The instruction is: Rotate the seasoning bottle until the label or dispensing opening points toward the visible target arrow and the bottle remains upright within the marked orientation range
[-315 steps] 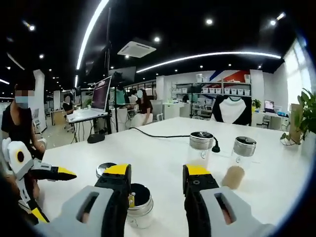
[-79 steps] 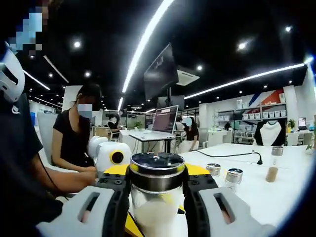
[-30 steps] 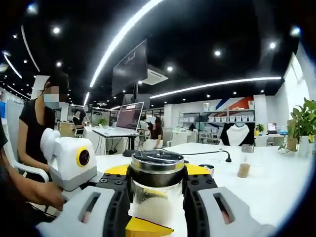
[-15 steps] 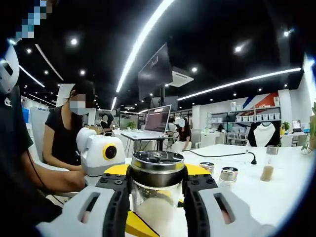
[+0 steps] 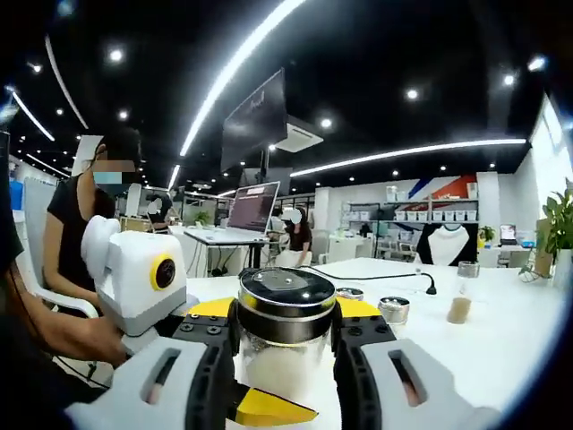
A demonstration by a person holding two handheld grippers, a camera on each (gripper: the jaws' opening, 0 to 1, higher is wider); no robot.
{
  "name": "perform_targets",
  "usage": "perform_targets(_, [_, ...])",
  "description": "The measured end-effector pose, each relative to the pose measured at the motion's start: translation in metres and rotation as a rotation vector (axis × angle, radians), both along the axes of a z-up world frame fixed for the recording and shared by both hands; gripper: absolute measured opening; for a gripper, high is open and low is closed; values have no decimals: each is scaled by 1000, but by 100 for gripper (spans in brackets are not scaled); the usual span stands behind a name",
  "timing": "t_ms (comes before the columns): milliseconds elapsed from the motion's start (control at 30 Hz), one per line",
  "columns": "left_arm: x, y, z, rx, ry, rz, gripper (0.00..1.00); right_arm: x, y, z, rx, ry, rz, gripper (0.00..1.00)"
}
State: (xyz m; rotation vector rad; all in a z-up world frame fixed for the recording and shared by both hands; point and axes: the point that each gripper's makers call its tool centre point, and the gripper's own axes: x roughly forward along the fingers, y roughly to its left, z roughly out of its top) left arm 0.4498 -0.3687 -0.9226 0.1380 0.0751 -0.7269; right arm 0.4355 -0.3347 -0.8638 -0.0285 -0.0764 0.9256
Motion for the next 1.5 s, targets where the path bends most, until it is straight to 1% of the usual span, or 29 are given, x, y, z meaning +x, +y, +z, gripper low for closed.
perform_targets(100, [2,1,0,-6,-3,27,45,5,-2,-2,33,37,-47,40])
perform_targets(233, [2,-1,2,-7,-18,58,45,8,-5,1,86,50,-94,40])
perform_targets(267, [2,-1,2,-13,-16,57,45,8,-6,0,89,53,-98,39])
perform_targets(400, [1,-6,2,-51,-5,23,45,6,-9,1,69,35,-102,39])
perform_targets(433, [1,-6,5,-61,-17,10,45,6,-10,3,67,25,-87,39])
perform_targets(533, [-3,-9,9,-83,-14,-39,44,3,-10,7,48,-1,-43,39])
perform_targets(567, [-4,-11,10,-87,-12,-68,44,2,-11,8,46,1,-28,39])
perform_targets(633, [-6,-13,10,-92,-12,-99,44,0,-12,8,53,17,11,39])
perform_targets(700, [-9,-15,7,-88,7,-130,44,-4,-12,5,36,29,60,39])
perform_targets(733, [-11,-19,5,-84,12,-156,45,-8,-12,3,7,21,98,39])
perform_targets(800, [-15,-24,5,-96,16,-192,45,-12,-14,3,-22,-5,122,39])
perform_targets(867, [-18,-26,6,-112,21,-220,45,-15,-15,5,-25,-3,137,39])
perform_targets(967, [-28,-30,8,-138,36,-305,44,-20,-18,7,-22,3,183,39])
perform_targets(1033, [-33,-30,7,-123,41,-345,44,-25,-18,6,-23,0,217,39])
perform_targets(1067, [-34,-30,6,-119,39,-350,44,-27,-18,6,-21,1,231,39])
perform_targets(1133, [-40,-30,5,-97,42,-395,44,-34,-17,6,-19,0,282,39])
perform_targets(1200, [-44,-30,5,-98,46,-416,44,-38,-15,6,-11,3,313,39])
perform_targets(1267, [-44,-30,5,-94,52,-416,44,-38,-14,6,-7,7,317,39])
perform_targets(1333, [-40,-28,2,-59,44,-381,44,-36,-13,4,-14,11,312,39])
perform_targets(1400, [-37,-28,2,-45,34,-347,44,-34,-12,2,-32,-7,292,39])
perform_targets(1433, [-35,-27,3,-43,27,-329,43,-33,-12,3,-39,-16,281,39])
perform_targets(1467, [-31,-26,4,-49,14,-295,43,-30,-12,4,-47,-32,257,39])
perform_targets(1500, [-29,-25,5,-49,11,-284,43,-29,-12,5,-50,-37,249,39])
